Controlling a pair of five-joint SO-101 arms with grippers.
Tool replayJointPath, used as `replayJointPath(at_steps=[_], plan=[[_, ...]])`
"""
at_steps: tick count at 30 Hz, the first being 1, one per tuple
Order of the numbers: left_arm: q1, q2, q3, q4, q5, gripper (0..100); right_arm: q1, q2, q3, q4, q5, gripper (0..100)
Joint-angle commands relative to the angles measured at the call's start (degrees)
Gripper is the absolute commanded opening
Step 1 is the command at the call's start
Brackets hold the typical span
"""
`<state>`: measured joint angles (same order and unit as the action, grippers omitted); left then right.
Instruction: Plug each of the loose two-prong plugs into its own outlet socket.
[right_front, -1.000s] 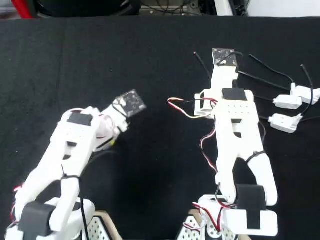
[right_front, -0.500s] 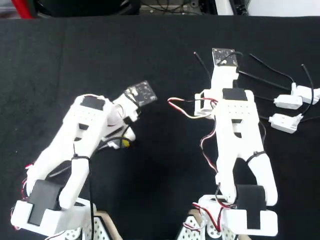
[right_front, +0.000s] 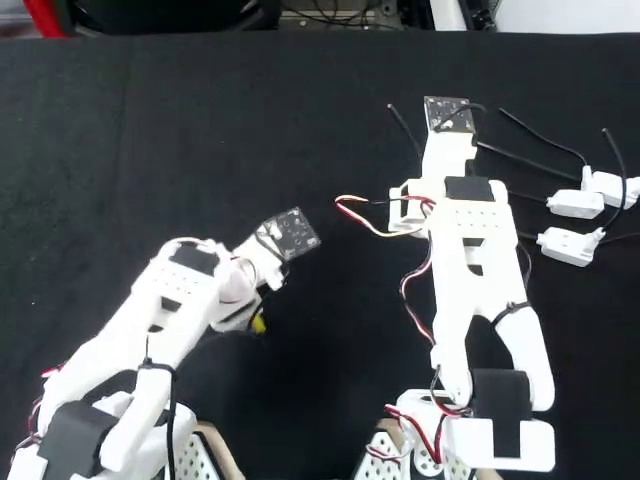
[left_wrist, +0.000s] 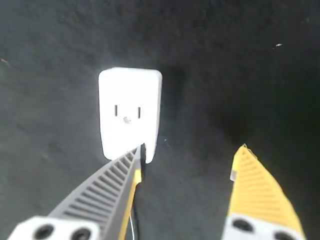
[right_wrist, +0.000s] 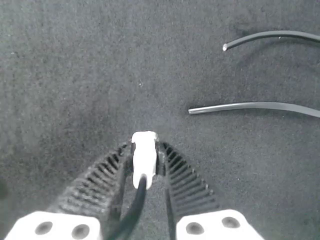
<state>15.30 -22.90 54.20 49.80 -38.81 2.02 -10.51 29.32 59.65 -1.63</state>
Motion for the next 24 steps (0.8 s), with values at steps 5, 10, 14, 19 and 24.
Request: replayJointPath(at_steps=[5,10,14,19,24], plan=[[-1.8,7.65,-4.88,-3.96,-0.79,28,0.35,0.13,-4.18,-0.18,-0.35,1.1],[-2.86,19.69,-13.67,-2.2,-0.88,28,0.35,0.13,-4.18,-0.09,-0.35,1.1],[-5.85,23.21,-18.77,-0.44,-3.16,28,0.35,0.13,-4.18,0.0,-0.35,1.1],[-9.63,24.88,-20.88,-0.44,-8.35,21,0.35,0.13,-4.18,0.0,-0.18,1.1],[-9.98,24.62,-20.79,-0.26,-8.18,16,0.35,0.13,-4.18,-0.09,-0.18,1.1]])
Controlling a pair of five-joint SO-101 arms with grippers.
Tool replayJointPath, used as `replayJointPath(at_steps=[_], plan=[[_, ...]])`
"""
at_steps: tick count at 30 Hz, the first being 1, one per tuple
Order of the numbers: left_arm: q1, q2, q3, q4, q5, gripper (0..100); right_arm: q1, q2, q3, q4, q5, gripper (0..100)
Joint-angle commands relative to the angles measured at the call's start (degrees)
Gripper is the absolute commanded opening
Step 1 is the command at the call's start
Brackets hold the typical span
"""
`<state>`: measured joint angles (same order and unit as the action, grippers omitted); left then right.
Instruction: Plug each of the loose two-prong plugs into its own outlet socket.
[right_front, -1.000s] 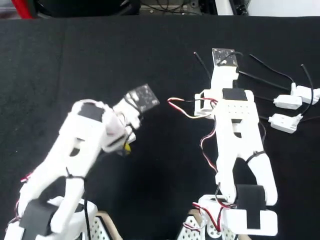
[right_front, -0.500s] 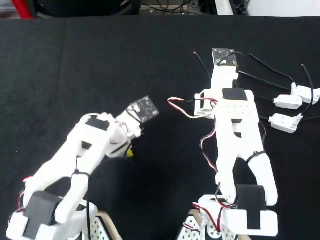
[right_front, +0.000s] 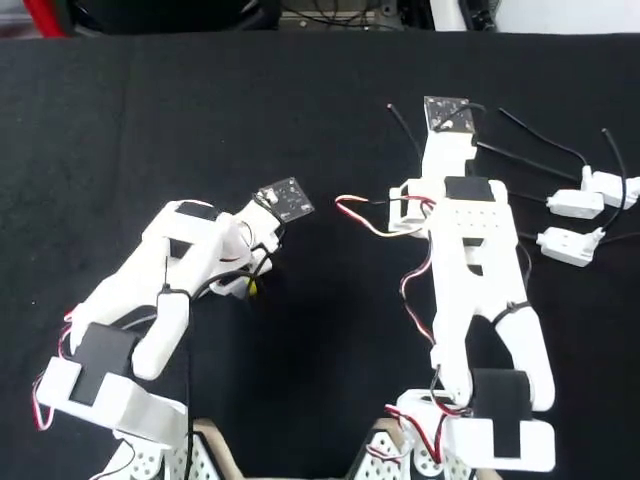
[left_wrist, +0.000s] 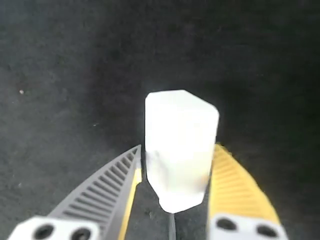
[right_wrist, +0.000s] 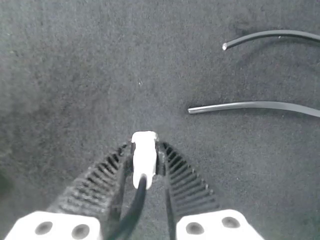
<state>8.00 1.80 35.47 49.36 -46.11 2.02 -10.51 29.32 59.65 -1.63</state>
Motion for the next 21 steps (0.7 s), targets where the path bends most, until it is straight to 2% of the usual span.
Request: replayJointPath(at_steps=[1,15,21], plan=[[-2.59,-0.09,-2.15,0.35,-0.88,15,0.35,0.13,-4.18,-0.09,-0.18,1.1],[-1.98,-16.09,4.18,2.55,0.62,13,0.26,0.22,-4.0,-0.18,-0.18,1.1],[0.57,-17.58,7.34,2.99,0.44,13,0.26,0.22,-4.0,-0.18,-0.18,1.1]])
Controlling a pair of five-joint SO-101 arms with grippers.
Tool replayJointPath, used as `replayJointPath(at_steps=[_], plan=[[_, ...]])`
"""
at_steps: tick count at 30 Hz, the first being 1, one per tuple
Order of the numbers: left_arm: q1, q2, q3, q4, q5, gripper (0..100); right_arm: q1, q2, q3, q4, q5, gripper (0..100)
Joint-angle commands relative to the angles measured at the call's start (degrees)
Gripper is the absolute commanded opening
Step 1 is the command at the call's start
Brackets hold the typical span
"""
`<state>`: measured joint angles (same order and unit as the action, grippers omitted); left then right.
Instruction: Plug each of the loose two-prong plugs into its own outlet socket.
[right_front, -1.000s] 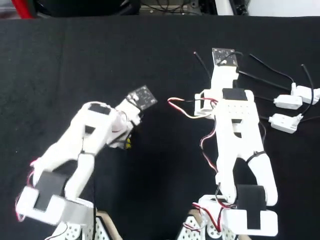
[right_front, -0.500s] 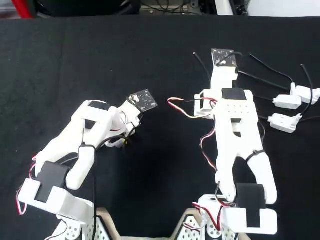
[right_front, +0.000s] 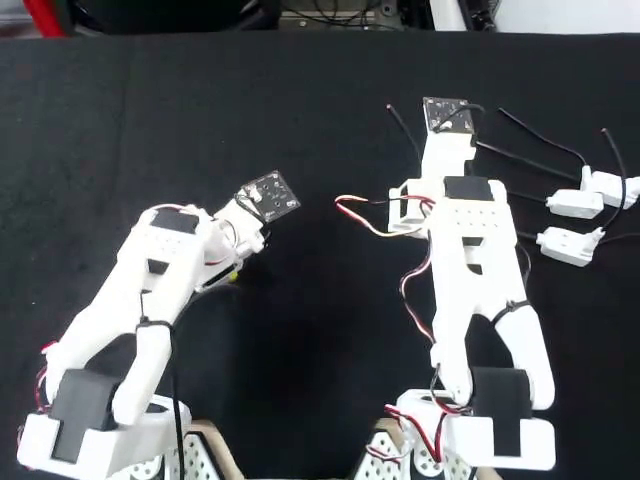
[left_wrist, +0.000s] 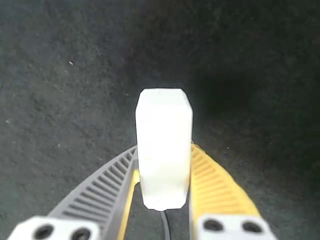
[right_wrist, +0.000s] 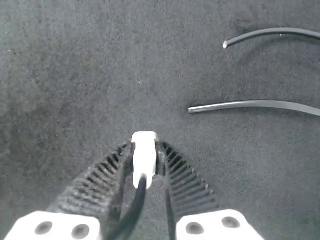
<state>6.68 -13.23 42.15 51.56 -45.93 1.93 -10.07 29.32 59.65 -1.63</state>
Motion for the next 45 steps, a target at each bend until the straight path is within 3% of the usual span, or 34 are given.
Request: replayJointPath(at_steps=[1,20,26,32,41,45], plan=[[2.59,-2.73,1.71,0.79,0.26,13,0.35,-0.22,-4.0,-0.18,-0.18,1.1],[4.88,-2.11,3.03,2.29,0.62,13,-3.16,-0.22,-2.68,-1.23,-0.44,1.1],[4.62,-2.11,3.3,1.41,0.35,25,-2.99,-0.22,0.84,-7.65,-2.64,1.1],[4.26,-2.73,4.35,-0.09,0.35,26,-2.99,-0.22,1.45,-8.09,-2.55,1.1],[-1.71,-2.73,0.92,0.18,0.62,26,-2.99,-0.22,4.09,-11.87,-2.46,1.1],[-3.12,-2.64,-0.4,0.53,4.04,25,-3.08,-0.22,4.62,-12.57,-2.46,1.1]])
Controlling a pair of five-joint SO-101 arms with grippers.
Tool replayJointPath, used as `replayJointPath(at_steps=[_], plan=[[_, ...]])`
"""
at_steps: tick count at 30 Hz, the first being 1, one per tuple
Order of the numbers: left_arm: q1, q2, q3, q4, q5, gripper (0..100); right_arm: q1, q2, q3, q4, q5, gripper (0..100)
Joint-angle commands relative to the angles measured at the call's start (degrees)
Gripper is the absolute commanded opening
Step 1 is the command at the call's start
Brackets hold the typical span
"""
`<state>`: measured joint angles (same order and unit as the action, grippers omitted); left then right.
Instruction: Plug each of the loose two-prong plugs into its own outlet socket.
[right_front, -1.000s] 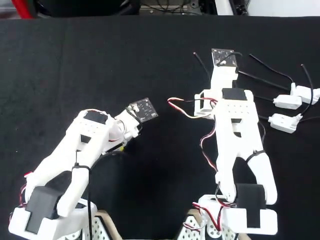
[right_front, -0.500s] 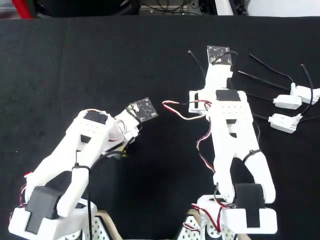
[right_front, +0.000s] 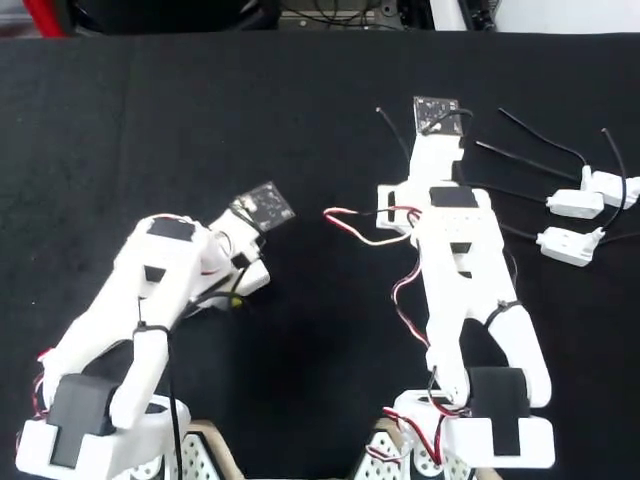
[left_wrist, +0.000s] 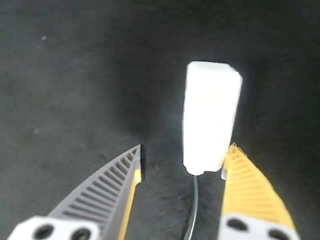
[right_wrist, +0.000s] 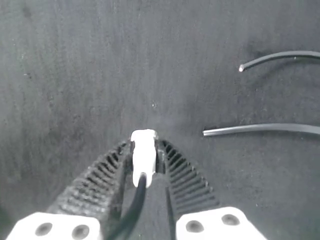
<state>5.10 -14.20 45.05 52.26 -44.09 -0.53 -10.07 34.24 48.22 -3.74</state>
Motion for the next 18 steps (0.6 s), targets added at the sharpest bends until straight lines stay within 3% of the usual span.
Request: replayJointPath(at_steps=[1,14,18], plan=[[-2.24,-1.67,-3.21,-1.14,2.29,25,-0.7,-0.22,-0.31,-1.23,-0.35,1.1],[-4.53,-1.85,-3.3,-2.64,4.57,25,-1.14,-0.22,0.57,-1.41,-0.09,1.1],[-8.31,-5.1,-2.33,-2.37,10.46,25,-5.63,-1.54,0.4,-1.14,0.97,1.1]])
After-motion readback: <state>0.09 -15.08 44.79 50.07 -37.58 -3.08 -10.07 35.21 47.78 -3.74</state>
